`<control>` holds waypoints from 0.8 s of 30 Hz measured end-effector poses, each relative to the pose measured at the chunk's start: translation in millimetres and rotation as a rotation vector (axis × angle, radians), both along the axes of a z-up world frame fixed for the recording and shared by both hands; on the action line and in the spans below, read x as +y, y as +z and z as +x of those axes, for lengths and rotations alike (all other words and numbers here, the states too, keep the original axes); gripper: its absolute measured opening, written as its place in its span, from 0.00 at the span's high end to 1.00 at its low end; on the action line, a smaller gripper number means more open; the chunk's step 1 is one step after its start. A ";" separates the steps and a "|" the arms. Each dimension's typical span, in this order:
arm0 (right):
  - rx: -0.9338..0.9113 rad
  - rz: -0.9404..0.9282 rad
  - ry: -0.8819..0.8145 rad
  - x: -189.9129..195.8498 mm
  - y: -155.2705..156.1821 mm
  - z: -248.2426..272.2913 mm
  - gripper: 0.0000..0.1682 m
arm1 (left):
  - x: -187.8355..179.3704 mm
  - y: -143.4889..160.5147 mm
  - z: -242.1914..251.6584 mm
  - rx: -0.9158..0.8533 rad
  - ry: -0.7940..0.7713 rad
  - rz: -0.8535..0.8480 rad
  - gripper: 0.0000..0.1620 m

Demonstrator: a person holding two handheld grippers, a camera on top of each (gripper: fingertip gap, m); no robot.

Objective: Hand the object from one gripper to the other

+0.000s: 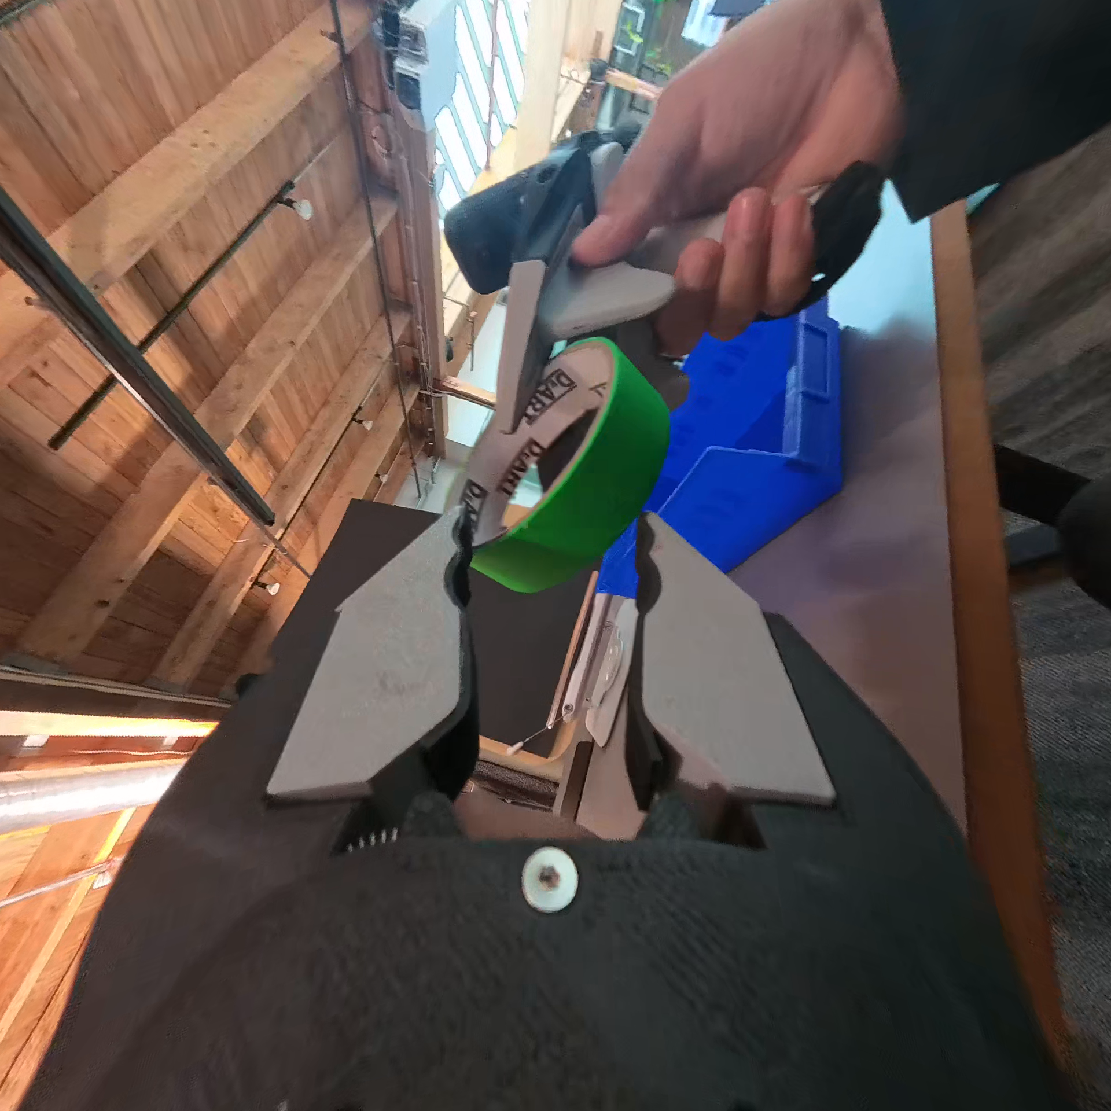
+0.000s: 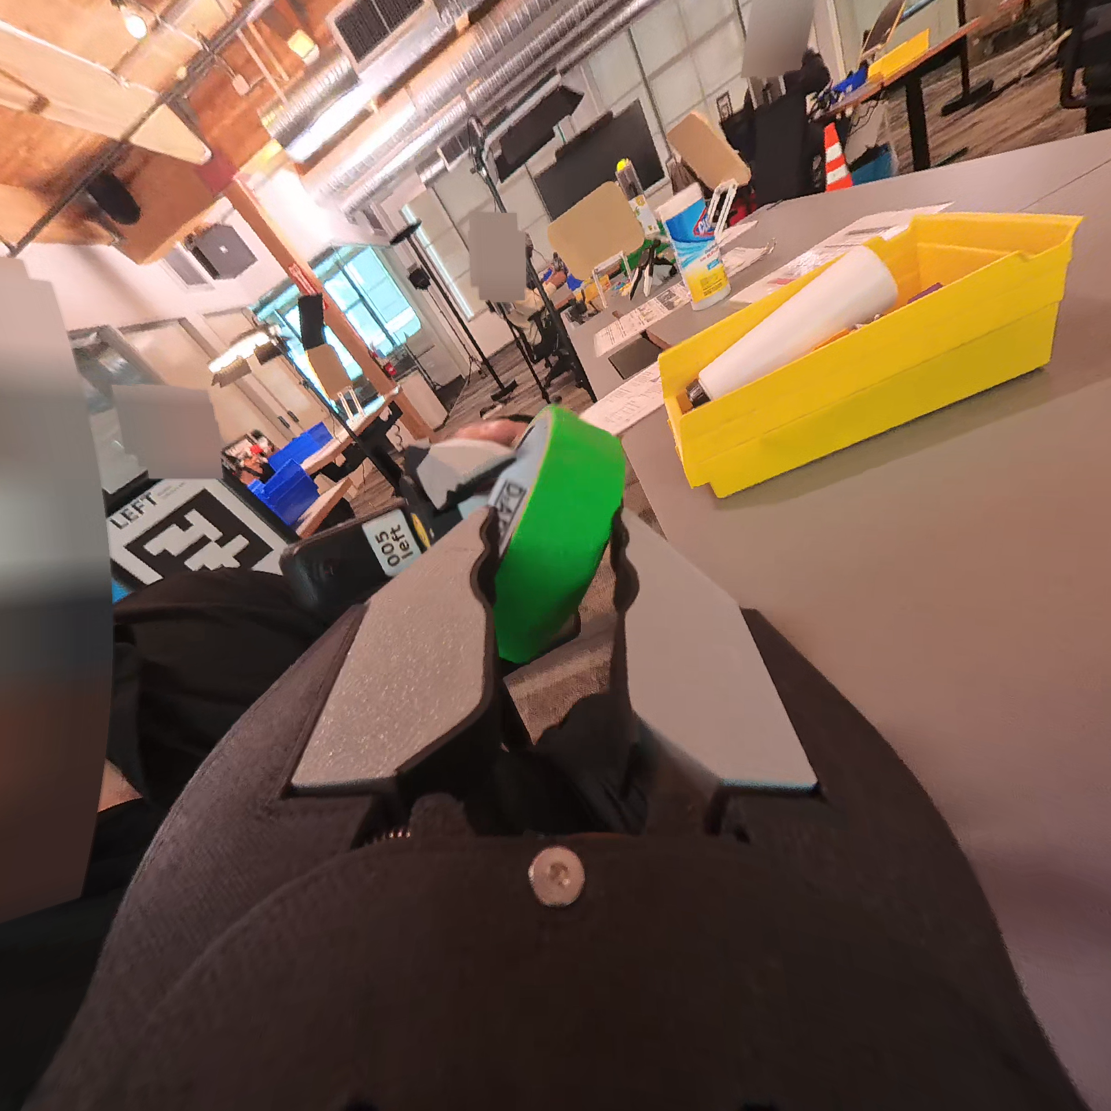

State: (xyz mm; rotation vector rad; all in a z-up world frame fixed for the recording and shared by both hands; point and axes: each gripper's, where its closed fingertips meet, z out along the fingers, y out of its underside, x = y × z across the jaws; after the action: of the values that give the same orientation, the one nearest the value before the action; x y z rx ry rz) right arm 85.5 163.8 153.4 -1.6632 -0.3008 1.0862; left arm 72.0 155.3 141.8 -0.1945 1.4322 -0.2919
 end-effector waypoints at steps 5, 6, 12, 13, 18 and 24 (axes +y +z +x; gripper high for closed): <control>0.110 0.069 -0.014 -8.7 20.4 24.8 0.84 | 6.3 1.3 -1.3 0.005 0.039 0.011 0.67; 0.113 0.097 -0.017 -11.6 25.1 27.8 0.85 | 6.9 2.1 -1.4 0.018 0.027 -0.037 0.67; -0.091 0.187 -0.045 -15.9 23.8 12.1 0.85 | -1.7 -5.0 2.9 0.190 -0.153 -0.473 0.65; -0.149 0.223 -0.033 -19.3 24.0 4.6 0.85 | -6.8 -3.6 0.9 0.229 -0.221 -0.581 0.64; -0.478 0.407 0.028 -40.1 17.0 -32.4 0.84 | -14.3 9.3 -8.5 0.302 -0.366 -0.830 0.65; -0.630 0.526 0.134 -55.1 2.1 -62.4 0.84 | -52.1 -2.5 -13.7 0.402 -0.431 -0.735 0.83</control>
State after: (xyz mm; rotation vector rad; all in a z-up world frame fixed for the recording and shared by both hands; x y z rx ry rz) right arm 23.1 108.8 155.5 -1.4681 -1.0237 0.4777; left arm 58.3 103.2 139.2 -0.5657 1.7038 -1.1898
